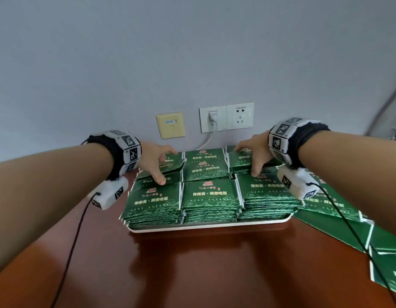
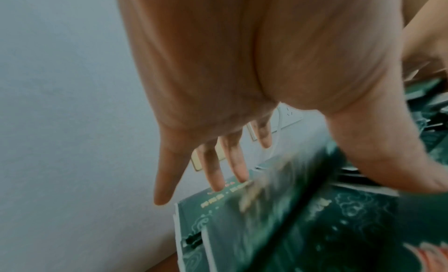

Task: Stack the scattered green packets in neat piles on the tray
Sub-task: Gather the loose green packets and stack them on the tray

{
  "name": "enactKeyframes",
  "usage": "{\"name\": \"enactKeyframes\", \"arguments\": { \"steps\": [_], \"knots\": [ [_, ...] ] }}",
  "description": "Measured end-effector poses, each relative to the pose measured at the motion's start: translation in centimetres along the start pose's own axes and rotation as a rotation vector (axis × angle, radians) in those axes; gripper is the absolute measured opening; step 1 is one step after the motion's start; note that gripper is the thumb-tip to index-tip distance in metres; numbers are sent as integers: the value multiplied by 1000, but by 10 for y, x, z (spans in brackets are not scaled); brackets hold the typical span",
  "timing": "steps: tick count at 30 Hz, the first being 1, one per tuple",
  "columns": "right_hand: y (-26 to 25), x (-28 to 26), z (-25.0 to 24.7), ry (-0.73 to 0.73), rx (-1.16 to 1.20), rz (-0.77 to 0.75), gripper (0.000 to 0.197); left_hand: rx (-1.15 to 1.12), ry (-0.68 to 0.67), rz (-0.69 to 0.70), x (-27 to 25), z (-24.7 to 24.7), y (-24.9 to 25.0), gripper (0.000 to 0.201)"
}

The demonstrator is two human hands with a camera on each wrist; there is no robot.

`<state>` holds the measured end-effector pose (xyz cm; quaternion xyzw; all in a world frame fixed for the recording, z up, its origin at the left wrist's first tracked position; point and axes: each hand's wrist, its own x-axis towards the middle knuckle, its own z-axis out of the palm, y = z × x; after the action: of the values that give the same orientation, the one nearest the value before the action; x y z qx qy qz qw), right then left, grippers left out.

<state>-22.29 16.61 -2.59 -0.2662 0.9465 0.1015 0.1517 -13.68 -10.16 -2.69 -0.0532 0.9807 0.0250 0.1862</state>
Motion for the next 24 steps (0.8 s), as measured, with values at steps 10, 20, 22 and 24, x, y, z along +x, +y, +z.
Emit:
{"name": "enactKeyframes", "arguments": {
  "steps": [10,20,22,24],
  "knots": [
    [2,-1,17,46,74,-69,62,18,55,29,2,10,-7,66],
    [0,4,21,155,228,-93,24,61,40,69,5,15,-10,54],
    [-3,8,24,154,207,-82,23,81,39,77,5,16,-8,54],
    [-5,12,24,152,166,-63,22,96,39,88,5,16,-7,53]
  ]
}}
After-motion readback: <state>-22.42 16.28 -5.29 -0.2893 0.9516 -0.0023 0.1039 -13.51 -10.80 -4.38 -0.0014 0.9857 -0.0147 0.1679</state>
